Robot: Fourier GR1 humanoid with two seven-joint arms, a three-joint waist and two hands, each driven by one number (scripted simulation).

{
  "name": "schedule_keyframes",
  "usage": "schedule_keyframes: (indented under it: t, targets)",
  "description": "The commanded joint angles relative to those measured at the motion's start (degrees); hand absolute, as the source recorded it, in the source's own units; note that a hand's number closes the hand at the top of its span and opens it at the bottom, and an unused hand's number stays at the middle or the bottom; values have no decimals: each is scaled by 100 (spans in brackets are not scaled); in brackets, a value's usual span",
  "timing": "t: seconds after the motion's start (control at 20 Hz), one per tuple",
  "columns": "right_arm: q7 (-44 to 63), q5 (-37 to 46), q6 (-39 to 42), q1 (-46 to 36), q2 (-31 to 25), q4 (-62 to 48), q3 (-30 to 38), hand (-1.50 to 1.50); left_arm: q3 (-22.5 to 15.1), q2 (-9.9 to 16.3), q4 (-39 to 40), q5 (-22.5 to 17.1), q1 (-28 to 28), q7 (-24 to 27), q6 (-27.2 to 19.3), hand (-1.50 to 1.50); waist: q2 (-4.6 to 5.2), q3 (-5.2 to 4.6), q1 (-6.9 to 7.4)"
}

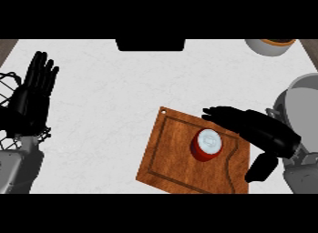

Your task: Pick the can from the cutting board and place it in the pot

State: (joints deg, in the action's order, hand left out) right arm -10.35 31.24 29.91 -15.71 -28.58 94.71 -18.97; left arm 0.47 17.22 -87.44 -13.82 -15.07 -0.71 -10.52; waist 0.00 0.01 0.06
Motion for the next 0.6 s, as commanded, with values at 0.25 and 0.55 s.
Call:
schedule_keyframes:
  t: [0.25,0.55]
  targets:
    - [-95,1012,-436,734,423,292,-166,-150,126,-211,-324,213,-87,-415,-72,0,-5,0,-19]
    - [776,1294,111,138,1092,250,-127,-150,234,-346,426,359,-202,141,258,0,0,-2,-17]
